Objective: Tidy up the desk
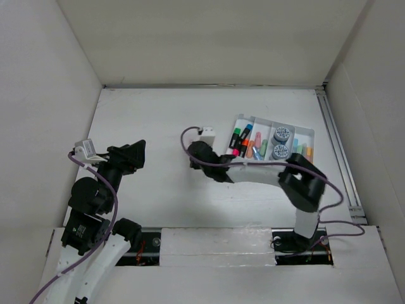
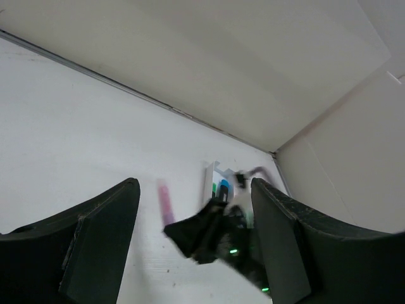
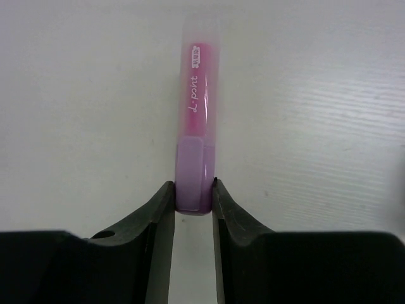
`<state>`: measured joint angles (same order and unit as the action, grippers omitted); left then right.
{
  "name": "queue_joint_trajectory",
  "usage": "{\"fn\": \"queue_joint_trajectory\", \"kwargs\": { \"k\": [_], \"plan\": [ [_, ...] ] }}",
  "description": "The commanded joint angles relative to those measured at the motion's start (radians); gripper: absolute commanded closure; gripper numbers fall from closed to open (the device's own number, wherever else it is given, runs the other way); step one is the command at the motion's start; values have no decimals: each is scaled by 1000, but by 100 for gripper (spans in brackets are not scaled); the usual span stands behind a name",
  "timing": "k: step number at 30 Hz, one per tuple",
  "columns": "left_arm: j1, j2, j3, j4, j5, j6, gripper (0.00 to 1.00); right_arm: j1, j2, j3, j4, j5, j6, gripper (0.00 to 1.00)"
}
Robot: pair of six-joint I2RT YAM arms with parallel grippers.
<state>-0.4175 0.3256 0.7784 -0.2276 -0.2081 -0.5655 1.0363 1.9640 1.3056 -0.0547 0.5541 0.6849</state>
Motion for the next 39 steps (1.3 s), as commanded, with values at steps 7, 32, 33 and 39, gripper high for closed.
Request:
{"fn": "queue_joint_trajectory", "kwargs": {
  "k": [7, 32, 33, 39],
  "plan": [
    [-3, -5, -10, 71, 50, 16, 33, -475, -710, -620, 393, -162, 287, 99],
    [-3, 21, -13, 80, 67, 19, 33, -1498, -716, -1051, 828, -1045, 518, 92],
    [-3, 24, -13, 80, 68, 18, 33, -1498, -703, -1052, 855, -1054, 518, 89],
    [-3, 29, -14, 82, 67, 18, 33, -1519, -717, -1072, 843, -1024, 512, 61]
  ]
}}
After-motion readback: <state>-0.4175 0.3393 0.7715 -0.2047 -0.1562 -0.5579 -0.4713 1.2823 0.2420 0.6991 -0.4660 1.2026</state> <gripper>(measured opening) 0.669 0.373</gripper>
